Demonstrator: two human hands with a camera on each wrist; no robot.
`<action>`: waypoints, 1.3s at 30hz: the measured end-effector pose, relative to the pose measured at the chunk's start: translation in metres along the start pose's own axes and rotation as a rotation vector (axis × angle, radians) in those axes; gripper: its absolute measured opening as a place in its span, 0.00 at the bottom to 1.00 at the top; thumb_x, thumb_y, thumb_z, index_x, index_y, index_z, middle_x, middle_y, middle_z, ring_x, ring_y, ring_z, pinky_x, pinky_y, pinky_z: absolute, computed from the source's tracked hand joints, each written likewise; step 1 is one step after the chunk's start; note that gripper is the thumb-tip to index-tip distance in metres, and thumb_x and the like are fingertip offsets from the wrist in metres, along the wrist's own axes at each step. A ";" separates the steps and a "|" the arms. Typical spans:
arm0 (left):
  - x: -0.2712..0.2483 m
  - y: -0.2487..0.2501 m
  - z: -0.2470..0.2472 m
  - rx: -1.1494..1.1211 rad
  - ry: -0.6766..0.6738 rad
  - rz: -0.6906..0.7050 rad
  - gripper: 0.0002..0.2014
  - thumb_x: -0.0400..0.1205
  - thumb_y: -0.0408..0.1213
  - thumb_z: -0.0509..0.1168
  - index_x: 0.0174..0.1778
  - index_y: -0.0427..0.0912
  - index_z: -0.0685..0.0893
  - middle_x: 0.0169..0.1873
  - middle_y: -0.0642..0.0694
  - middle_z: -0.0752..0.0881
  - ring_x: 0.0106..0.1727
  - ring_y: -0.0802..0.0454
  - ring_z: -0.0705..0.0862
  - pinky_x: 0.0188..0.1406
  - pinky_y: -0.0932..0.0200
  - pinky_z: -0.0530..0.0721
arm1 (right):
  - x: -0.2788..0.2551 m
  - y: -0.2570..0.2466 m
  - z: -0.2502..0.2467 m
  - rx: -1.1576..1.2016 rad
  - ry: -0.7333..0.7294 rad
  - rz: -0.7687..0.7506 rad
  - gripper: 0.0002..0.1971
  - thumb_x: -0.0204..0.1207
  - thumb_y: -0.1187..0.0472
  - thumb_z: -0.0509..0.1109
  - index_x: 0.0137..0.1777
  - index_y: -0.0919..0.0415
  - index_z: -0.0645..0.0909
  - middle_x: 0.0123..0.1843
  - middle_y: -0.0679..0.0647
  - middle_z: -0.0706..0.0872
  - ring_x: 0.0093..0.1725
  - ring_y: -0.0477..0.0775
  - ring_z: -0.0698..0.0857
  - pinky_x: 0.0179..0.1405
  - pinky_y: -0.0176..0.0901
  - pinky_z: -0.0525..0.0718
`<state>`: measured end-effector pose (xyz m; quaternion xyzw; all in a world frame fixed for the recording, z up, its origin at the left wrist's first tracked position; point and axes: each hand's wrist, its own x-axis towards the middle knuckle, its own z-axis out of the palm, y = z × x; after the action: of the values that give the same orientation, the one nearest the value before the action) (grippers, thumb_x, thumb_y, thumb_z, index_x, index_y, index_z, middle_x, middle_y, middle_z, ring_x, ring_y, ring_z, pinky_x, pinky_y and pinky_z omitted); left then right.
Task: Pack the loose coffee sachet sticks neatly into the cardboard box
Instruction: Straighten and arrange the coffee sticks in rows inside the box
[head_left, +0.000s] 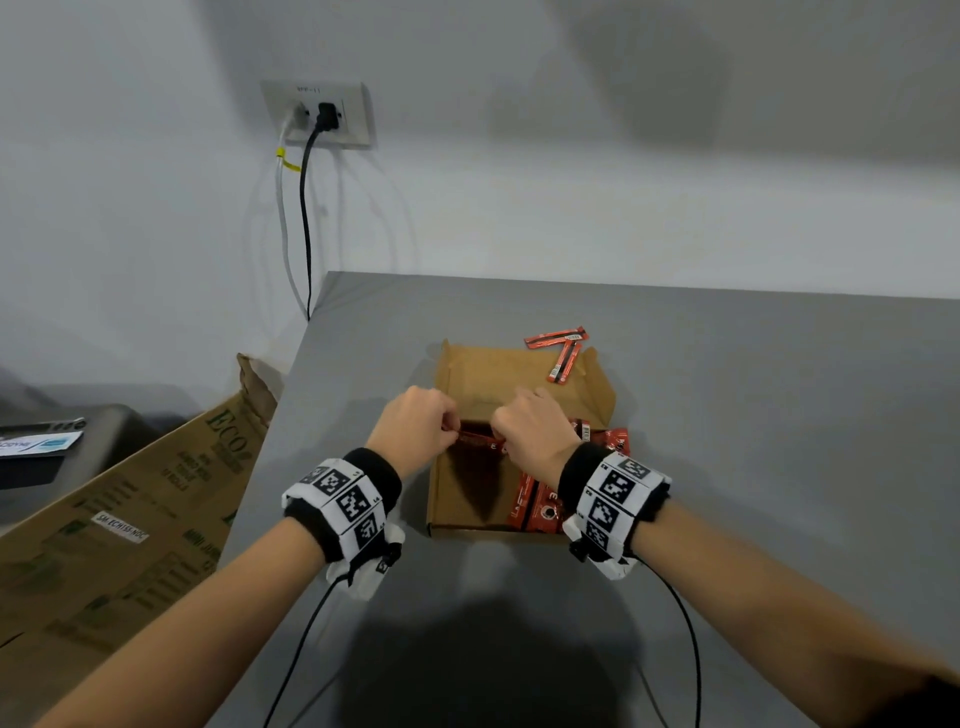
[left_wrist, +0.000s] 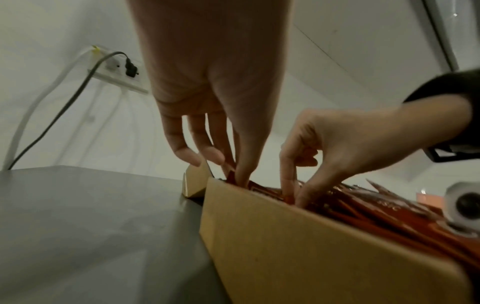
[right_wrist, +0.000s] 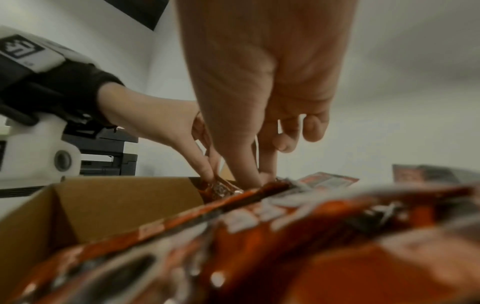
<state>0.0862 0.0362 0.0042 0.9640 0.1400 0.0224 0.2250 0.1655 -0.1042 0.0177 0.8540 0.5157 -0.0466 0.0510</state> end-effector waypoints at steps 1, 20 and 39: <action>0.001 0.001 0.002 0.039 -0.004 -0.006 0.05 0.77 0.32 0.66 0.40 0.41 0.88 0.42 0.46 0.88 0.45 0.49 0.85 0.46 0.56 0.84 | 0.001 0.000 0.000 -0.010 -0.010 -0.004 0.06 0.77 0.68 0.65 0.50 0.62 0.81 0.48 0.57 0.85 0.54 0.58 0.78 0.58 0.50 0.76; 0.007 0.007 0.010 0.085 0.042 -0.037 0.04 0.76 0.27 0.63 0.37 0.39 0.79 0.41 0.45 0.81 0.41 0.46 0.82 0.37 0.58 0.76 | -0.021 0.078 -0.030 0.459 -0.022 0.257 0.03 0.74 0.65 0.71 0.43 0.58 0.86 0.46 0.50 0.89 0.44 0.44 0.86 0.49 0.39 0.86; 0.005 -0.018 0.022 -0.267 0.057 -0.122 0.23 0.77 0.28 0.68 0.68 0.40 0.72 0.45 0.50 0.78 0.43 0.56 0.77 0.49 0.62 0.79 | 0.109 0.148 -0.001 0.135 -0.422 0.229 0.34 0.70 0.56 0.77 0.74 0.63 0.69 0.64 0.64 0.83 0.61 0.63 0.82 0.59 0.48 0.80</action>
<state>0.0887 0.0432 -0.0235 0.9142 0.2002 0.0546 0.3482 0.3476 -0.0771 0.0097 0.8797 0.3891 -0.2522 0.1054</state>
